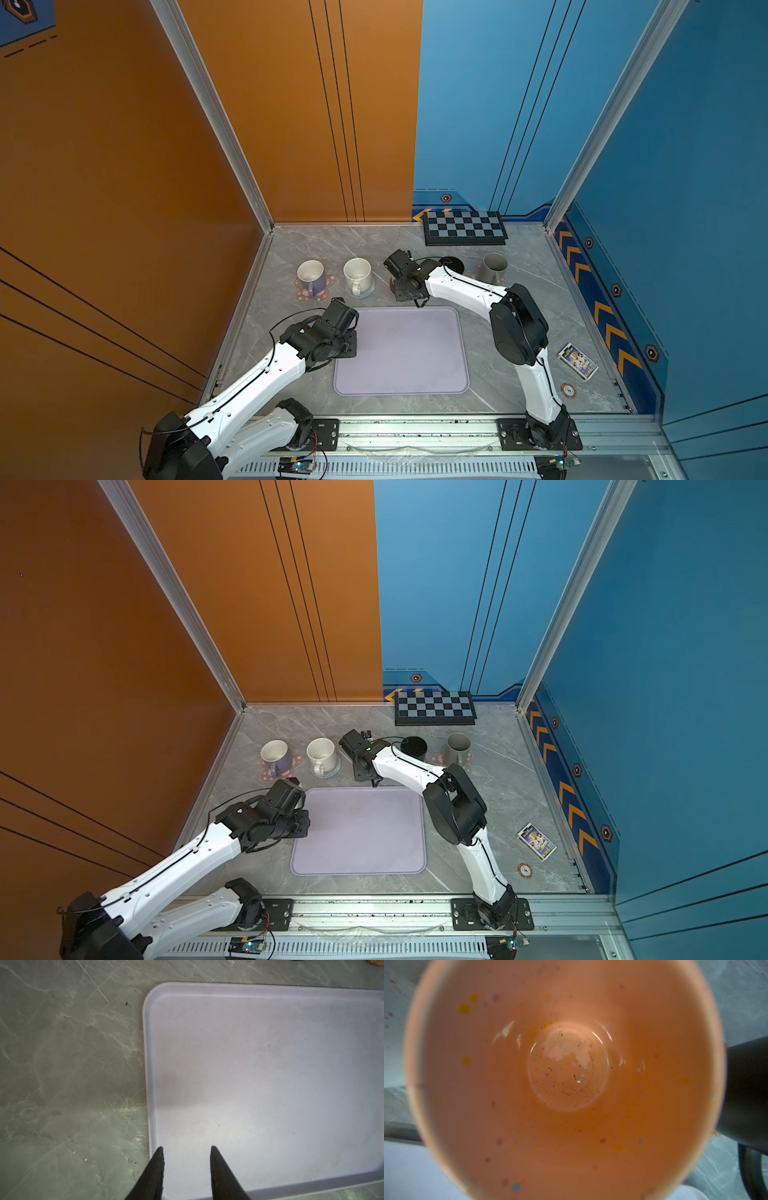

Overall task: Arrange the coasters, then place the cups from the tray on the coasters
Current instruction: 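Lower the pink-orange mug onto the wooden coaster with the right gripper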

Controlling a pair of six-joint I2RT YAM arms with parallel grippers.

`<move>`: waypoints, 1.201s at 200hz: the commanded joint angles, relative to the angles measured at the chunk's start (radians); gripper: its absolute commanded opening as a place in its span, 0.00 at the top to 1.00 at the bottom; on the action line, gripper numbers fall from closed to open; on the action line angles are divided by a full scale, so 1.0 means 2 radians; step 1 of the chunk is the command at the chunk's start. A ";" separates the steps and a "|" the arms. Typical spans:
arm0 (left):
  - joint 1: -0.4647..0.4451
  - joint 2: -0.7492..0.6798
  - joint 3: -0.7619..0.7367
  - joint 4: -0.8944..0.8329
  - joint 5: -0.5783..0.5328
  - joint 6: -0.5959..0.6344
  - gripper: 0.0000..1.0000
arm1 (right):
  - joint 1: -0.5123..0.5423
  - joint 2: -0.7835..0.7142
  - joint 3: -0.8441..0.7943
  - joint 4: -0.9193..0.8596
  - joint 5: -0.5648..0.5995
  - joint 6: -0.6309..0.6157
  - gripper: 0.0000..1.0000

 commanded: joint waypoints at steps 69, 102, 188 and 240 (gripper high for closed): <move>0.006 0.000 -0.009 -0.011 0.004 0.002 0.61 | -0.007 0.002 0.023 0.010 0.024 0.011 1.00; 0.007 0.001 -0.009 -0.011 0.005 0.002 0.61 | -0.008 0.003 0.023 0.010 0.023 0.011 1.00; 0.007 0.001 -0.010 -0.011 0.005 0.000 0.61 | -0.007 0.007 0.040 0.010 0.014 0.011 1.00; 0.007 0.011 -0.001 -0.011 0.006 0.004 0.61 | -0.005 0.008 0.040 0.009 0.016 0.011 1.00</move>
